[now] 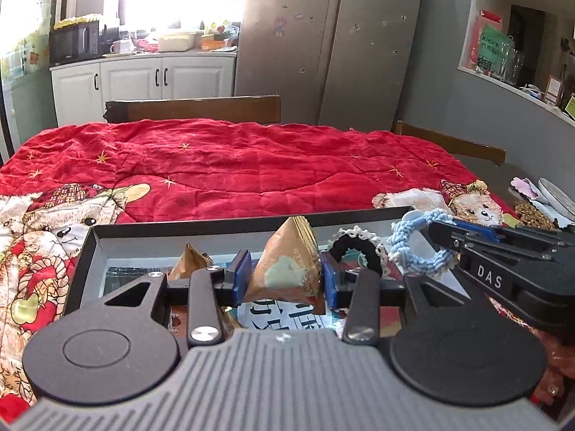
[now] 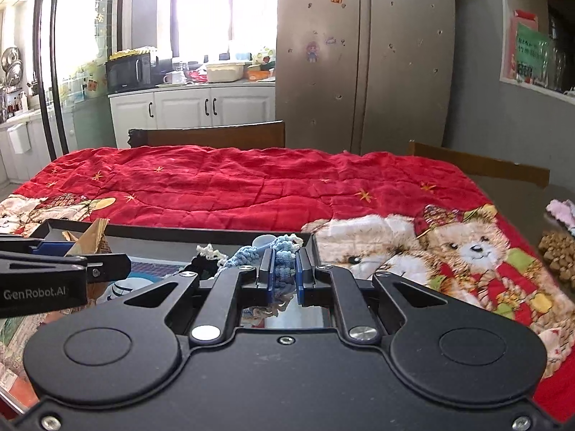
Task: Organize objects
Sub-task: 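Carry both held items over the black box and lower them inside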
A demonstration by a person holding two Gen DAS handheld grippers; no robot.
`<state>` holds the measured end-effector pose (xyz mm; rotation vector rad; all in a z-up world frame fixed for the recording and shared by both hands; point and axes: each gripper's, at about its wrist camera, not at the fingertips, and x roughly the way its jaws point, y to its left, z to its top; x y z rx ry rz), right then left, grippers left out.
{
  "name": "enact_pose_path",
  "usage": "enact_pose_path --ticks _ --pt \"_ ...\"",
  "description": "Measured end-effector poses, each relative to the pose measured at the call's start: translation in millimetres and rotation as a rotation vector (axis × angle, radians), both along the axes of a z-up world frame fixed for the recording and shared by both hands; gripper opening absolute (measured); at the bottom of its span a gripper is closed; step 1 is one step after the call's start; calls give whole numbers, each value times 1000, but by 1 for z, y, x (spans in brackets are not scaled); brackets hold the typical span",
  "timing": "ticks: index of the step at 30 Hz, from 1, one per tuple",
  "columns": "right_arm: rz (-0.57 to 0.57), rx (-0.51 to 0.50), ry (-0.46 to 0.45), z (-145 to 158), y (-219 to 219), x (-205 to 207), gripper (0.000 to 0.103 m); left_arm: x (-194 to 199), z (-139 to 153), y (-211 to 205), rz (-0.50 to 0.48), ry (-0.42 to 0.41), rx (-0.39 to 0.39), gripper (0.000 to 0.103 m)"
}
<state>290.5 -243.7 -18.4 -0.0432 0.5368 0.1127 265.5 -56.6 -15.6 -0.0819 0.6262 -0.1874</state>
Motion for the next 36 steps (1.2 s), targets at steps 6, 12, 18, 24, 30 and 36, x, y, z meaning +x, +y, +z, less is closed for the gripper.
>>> enact_pose_path --ticks 6,12,18,24,30,36 --pt "12 -16 33 -16 5 7 11 4 -9 1 0 21 4 45" --pt "6 2 78 -25 3 13 11 8 -15 0 4 45 27 45" --pt "14 -2 90 -28 4 14 11 9 -18 -1 -1 55 34 45" --pt "11 5 115 -29 3 17 11 11 -19 -2 -8 65 38 45" --pt "12 0 136 -31 3 19 11 13 -21 -1 -6 84 33 45" --pt "8 5 140 -31 3 20 12 13 -21 -1 -3 83 30 51"
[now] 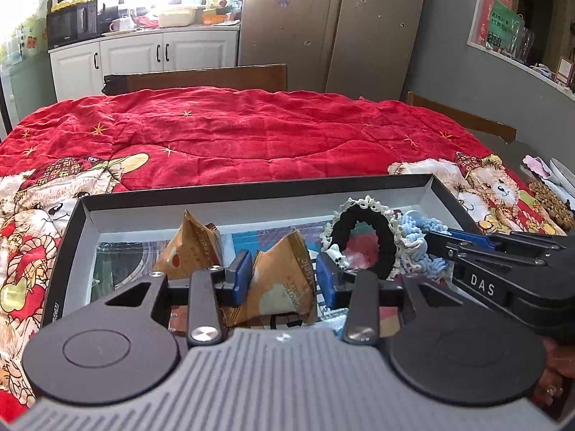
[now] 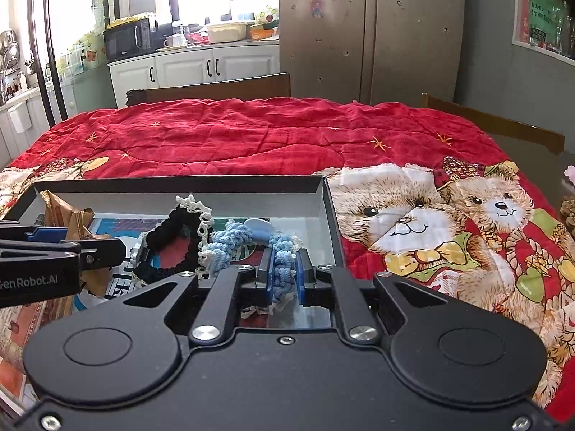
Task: Organize objects
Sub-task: 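Carry both held items over the black box and lower them inside, then open the right gripper releasing the blue scrunchie while the left gripper releases the pyramid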
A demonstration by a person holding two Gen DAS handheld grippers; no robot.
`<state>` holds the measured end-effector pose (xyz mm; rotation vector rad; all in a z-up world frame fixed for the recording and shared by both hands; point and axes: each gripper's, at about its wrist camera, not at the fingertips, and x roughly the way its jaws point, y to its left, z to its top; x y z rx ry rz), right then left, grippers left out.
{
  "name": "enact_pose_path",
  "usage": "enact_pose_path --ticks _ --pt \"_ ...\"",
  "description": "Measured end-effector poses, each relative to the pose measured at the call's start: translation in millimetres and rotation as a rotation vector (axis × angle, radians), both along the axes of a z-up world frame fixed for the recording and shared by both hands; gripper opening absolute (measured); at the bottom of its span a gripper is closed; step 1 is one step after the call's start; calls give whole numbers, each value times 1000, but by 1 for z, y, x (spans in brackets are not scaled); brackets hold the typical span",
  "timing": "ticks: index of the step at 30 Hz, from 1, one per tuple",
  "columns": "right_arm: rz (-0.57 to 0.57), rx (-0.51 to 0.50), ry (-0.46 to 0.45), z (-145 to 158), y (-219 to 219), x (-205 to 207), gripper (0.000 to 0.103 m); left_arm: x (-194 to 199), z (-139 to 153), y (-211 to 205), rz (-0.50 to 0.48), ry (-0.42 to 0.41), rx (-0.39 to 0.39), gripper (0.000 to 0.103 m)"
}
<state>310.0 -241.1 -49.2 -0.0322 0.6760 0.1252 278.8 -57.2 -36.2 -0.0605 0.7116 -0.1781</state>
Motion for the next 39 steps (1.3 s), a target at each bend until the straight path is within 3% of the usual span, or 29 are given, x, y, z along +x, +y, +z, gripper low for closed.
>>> enact_pose_path --ticks 4,26,39 --pt "-4 2 -2 1 -1 0 13 0 0 1 3 -3 -7 57" --pt "-34 29 -77 13 -11 -16 18 -20 17 0 6 -78 -22 72" --pt "13 15 -117 26 -1 -44 25 -39 30 7 18 -98 -31 77"
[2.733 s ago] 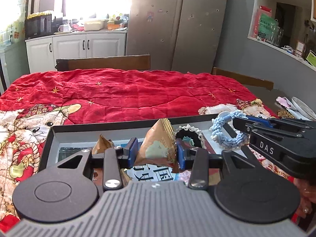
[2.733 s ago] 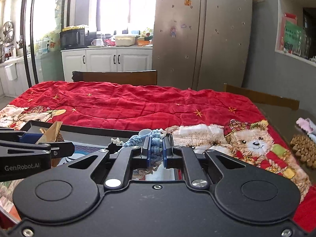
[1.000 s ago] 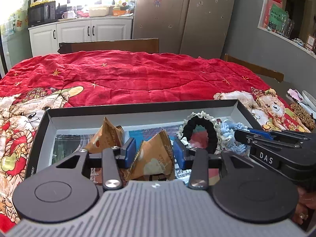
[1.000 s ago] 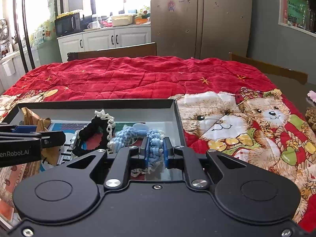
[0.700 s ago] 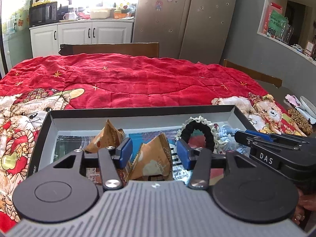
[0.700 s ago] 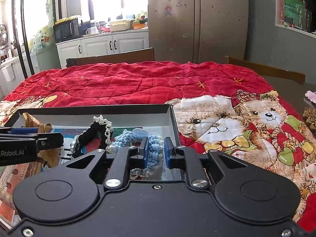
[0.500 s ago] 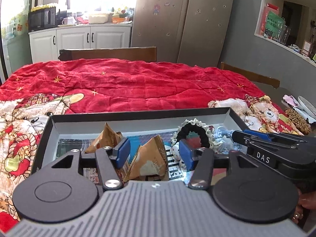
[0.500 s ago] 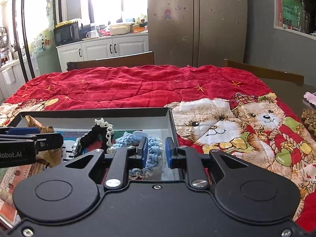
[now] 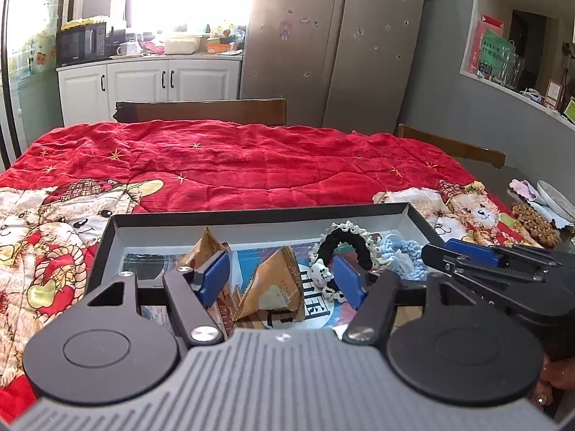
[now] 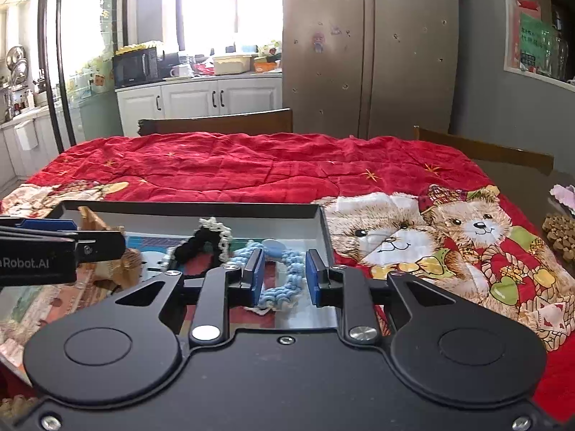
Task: Organize objects
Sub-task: 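Open the right gripper releasing the blue scrunchie while the left gripper releases the pyramid, then withdraw both grippers from the box toward the remaining items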
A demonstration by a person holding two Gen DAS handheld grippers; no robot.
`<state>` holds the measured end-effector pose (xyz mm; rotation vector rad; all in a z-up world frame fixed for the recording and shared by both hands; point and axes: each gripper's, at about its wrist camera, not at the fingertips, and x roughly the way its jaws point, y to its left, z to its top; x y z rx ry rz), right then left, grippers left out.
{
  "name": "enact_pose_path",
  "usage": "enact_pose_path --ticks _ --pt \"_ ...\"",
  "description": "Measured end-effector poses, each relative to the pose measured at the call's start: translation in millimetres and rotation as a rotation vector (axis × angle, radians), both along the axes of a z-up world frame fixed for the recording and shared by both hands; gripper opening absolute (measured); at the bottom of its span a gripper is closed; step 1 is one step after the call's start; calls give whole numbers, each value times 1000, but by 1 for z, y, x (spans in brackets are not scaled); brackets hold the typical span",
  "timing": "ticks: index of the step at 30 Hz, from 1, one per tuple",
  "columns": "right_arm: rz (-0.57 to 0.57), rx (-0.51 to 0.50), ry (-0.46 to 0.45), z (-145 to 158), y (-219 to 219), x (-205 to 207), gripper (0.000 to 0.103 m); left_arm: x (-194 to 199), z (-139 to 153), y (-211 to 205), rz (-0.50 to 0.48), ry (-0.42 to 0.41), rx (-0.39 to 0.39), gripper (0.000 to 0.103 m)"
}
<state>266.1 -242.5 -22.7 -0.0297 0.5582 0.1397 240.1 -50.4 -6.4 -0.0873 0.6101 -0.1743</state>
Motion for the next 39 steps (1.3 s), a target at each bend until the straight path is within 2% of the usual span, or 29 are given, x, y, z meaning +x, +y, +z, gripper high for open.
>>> enact_pose_path --ticks 9,18,32,39 --pt "61 -4 -24 14 15 -24 33 -27 16 8 0 -33 0 83" --pt "112 12 -33 28 21 -63 36 -62 29 27 8 -58 -16 86" --pt "174 16 -71 40 22 -130 37 -125 38 59 21 -108 47 88" --pt "208 6 -68 39 21 -159 38 -152 26 74 7 -101 93 90"
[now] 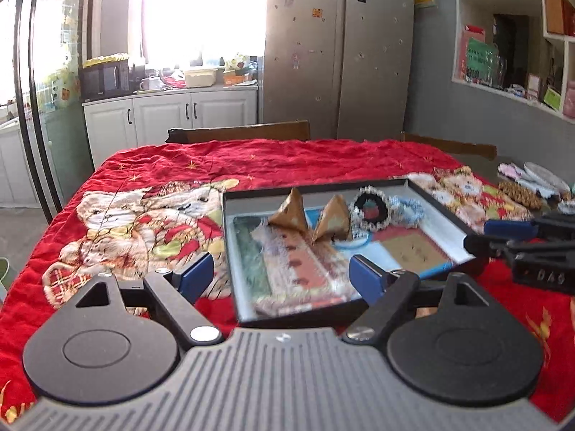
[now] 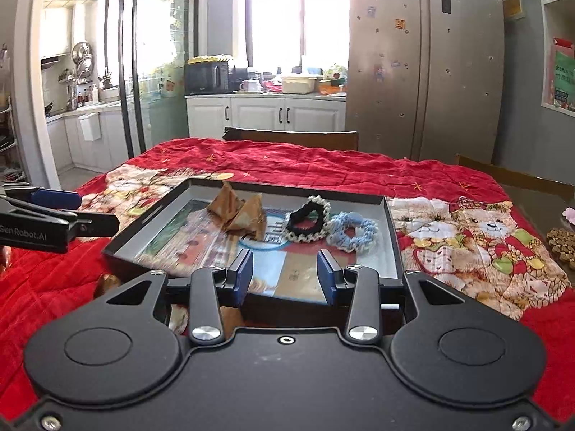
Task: Organize objects
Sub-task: 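Withdraw both grippers from the box toward the remaining items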
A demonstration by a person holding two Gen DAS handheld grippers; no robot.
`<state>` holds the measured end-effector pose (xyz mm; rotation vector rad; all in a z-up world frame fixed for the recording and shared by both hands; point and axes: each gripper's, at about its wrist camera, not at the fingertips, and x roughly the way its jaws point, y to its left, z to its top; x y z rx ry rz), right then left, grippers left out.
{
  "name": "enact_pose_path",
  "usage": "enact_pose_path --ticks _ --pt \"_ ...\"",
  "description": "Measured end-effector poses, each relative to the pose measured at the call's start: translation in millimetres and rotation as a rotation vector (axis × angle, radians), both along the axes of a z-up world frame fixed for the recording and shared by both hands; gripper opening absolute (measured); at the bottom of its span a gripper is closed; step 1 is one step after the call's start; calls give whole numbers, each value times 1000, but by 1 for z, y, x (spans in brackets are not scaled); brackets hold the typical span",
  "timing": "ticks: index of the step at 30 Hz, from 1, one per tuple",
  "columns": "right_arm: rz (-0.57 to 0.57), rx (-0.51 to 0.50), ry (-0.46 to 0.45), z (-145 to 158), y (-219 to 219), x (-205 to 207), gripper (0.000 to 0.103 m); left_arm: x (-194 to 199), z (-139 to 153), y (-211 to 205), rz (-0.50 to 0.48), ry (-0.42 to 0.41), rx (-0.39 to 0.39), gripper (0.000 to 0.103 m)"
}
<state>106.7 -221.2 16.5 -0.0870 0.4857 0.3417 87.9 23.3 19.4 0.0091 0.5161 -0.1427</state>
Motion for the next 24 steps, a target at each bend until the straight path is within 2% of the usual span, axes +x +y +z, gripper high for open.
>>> enact_pose_path --ticks 5,10,17,24 --pt "22 -26 21 -9 2 -20 38 -13 -14 6 -8 30 25 91" --pt "33 -47 52 -26 4 -33 38 -18 -28 8 -15 53 15 91" --pt "64 -45 118 -50 8 -40 38 -16 -47 5 -11 86 -4 91" --pt "73 -48 147 -58 12 -37 38 -11 -61 4 4 114 -11 91"
